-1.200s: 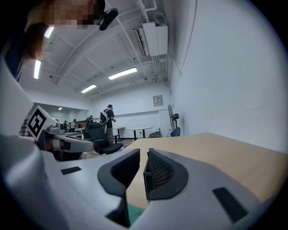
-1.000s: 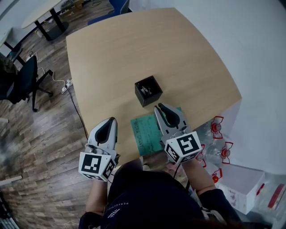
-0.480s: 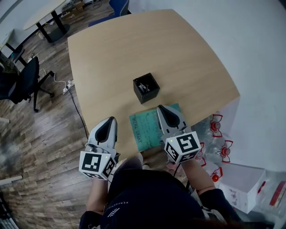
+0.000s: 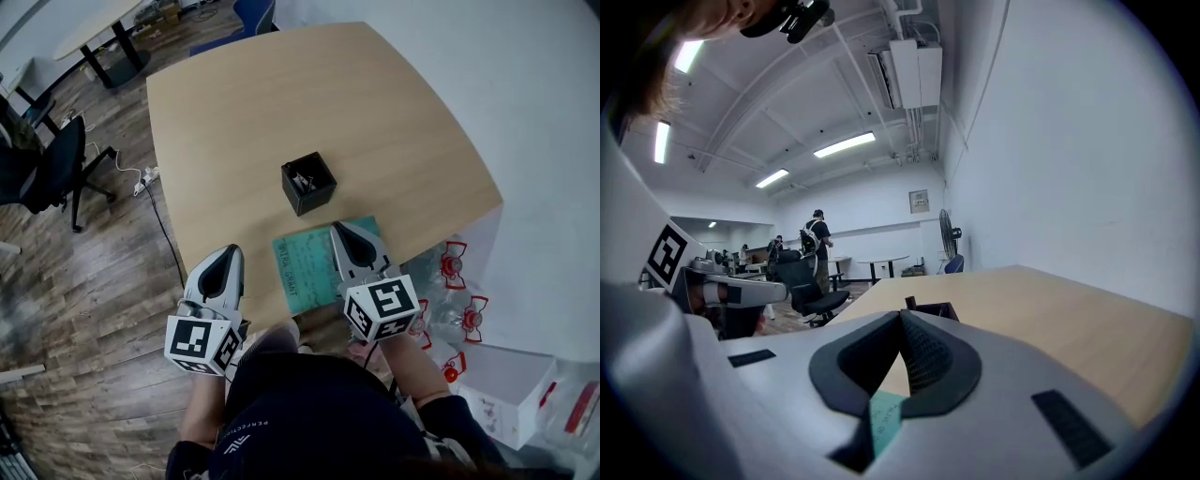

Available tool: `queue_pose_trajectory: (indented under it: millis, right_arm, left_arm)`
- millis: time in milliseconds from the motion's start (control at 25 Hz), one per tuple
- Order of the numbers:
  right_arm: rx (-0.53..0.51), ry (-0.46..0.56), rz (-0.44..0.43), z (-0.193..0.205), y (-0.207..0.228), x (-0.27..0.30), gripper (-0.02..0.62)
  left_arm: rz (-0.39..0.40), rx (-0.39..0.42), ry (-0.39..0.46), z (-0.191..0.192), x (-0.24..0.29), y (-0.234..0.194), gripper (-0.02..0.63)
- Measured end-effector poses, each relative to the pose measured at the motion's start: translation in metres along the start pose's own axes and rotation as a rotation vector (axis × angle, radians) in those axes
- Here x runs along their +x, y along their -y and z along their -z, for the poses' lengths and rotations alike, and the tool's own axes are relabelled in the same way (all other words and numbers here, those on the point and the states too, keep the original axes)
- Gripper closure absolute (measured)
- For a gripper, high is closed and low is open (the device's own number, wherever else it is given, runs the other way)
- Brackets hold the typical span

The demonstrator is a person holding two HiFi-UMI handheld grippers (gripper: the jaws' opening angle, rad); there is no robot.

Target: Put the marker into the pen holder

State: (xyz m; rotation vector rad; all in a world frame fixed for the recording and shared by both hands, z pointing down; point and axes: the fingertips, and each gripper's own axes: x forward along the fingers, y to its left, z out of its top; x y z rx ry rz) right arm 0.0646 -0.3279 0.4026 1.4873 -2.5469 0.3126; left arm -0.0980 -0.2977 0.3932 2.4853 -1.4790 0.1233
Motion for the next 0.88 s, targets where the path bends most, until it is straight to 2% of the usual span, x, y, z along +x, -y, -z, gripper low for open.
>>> queue_pose_trajectory:
  millis: [880]
  right_arm:
    - [-0.008,-0.013,0.003,-0.005,-0.002,0.0,0.594]
  left_arm:
    - [0.022,0.013,0.011,-0.01,-0.003,0.005,0.6]
